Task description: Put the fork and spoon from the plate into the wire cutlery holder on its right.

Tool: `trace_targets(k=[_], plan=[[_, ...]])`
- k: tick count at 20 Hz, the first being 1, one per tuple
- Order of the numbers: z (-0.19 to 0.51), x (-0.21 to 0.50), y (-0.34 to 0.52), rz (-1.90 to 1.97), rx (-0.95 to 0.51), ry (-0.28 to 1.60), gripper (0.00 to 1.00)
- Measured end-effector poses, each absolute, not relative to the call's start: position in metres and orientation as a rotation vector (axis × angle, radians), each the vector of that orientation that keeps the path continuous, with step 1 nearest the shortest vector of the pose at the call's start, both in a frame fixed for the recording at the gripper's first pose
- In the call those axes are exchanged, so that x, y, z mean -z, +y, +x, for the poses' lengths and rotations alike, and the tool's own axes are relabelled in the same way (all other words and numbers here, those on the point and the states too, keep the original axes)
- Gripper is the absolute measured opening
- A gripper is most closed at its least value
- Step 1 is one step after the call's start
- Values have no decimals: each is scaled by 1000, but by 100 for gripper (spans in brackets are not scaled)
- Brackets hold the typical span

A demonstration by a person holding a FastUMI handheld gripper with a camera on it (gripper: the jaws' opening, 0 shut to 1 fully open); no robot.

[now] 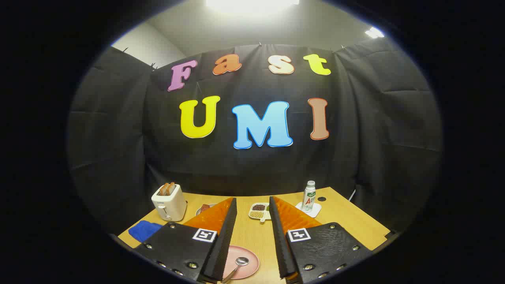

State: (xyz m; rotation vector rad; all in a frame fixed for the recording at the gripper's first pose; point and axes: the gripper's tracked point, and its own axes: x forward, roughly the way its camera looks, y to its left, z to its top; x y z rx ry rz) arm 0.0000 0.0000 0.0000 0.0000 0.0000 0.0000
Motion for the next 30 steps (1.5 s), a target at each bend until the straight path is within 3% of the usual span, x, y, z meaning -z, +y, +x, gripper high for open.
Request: trace_targets(k=[8,18,30], plan=[[2,-4,-25,8,54,-12,51],[11,15,-4,-7,-5,34,51],[17,217,52,124,-126,645,46]])
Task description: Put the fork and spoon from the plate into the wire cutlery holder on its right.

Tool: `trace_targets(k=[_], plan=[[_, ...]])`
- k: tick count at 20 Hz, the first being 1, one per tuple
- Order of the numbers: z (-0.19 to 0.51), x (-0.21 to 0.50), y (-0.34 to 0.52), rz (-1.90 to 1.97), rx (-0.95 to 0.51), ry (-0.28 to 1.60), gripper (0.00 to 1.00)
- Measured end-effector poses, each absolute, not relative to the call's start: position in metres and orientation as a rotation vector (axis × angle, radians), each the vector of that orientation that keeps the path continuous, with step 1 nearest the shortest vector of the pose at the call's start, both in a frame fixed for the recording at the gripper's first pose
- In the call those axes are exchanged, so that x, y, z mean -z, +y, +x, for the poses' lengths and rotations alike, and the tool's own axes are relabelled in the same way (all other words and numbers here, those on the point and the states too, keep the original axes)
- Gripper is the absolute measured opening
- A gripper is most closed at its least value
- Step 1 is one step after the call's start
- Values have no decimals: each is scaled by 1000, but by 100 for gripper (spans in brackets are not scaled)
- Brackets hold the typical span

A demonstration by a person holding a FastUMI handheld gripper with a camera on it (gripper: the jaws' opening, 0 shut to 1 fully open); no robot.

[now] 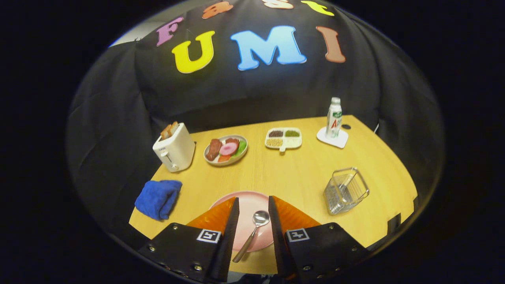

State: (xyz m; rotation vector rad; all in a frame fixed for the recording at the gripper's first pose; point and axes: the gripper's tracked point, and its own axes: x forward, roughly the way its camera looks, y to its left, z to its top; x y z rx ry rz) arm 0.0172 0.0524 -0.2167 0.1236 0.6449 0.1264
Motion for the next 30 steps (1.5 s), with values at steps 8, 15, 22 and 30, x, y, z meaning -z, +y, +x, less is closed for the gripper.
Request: trace_targets(k=[8,15,22,30], plan=[[0,306,75,183,-105,921,46],[-3,337,81,153,-84,1009,33],[1,350,80,174,-51,1027,20],[5,348,70,194,-50,1029,8]])
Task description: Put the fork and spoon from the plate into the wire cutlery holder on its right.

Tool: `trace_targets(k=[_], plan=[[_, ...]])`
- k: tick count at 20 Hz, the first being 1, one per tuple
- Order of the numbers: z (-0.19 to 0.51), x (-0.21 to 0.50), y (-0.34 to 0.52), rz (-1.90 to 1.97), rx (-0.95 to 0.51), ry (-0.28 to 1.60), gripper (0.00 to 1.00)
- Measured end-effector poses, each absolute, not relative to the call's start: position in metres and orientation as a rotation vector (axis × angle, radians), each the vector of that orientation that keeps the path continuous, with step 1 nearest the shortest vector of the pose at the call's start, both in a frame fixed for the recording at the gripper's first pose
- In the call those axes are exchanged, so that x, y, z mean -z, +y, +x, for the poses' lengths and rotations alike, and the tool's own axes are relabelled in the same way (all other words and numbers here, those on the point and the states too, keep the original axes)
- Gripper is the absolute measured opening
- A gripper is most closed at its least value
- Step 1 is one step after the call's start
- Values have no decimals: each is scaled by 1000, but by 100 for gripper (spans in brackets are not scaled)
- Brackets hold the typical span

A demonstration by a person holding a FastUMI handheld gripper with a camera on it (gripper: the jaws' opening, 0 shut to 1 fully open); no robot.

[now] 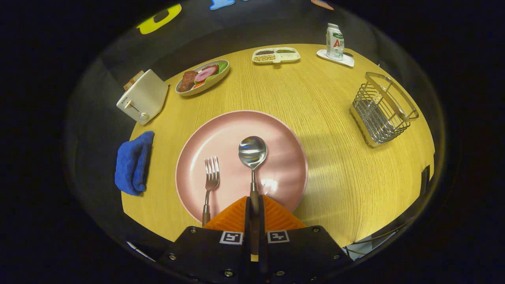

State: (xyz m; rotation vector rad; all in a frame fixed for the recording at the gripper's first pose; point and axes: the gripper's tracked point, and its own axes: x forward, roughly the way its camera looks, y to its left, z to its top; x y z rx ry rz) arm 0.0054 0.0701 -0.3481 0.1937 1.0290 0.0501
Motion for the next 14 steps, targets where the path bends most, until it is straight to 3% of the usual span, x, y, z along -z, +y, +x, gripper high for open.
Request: trace_targets(k=[14], plan=[[14,323,55,297,-85,943,5]])
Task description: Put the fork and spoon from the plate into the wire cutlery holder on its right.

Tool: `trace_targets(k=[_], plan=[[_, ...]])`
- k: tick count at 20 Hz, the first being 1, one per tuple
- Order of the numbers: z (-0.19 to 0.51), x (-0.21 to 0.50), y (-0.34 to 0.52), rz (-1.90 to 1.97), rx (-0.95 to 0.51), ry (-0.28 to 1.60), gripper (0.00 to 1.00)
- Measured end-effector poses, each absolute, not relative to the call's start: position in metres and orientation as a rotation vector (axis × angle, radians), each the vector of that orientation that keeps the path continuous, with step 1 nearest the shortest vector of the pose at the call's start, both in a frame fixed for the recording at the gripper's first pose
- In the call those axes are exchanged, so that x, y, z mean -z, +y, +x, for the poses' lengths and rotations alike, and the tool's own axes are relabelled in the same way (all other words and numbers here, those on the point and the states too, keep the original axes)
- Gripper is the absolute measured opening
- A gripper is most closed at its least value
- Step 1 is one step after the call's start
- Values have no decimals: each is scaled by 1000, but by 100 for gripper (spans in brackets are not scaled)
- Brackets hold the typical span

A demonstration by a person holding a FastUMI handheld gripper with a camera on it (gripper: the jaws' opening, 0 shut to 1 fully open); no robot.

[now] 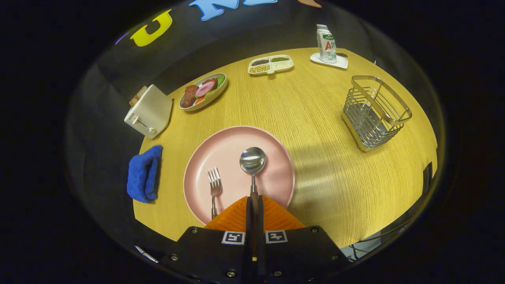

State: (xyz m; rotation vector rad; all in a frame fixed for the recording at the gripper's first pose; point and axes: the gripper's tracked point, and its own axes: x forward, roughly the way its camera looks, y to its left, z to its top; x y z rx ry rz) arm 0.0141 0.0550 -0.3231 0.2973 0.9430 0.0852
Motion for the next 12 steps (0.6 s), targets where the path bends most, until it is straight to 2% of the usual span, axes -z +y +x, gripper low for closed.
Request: trace_targets(k=[7,12], plan=[[31,271,46,443,-86,808,5],[42,227,-11,503,24,690,5]])
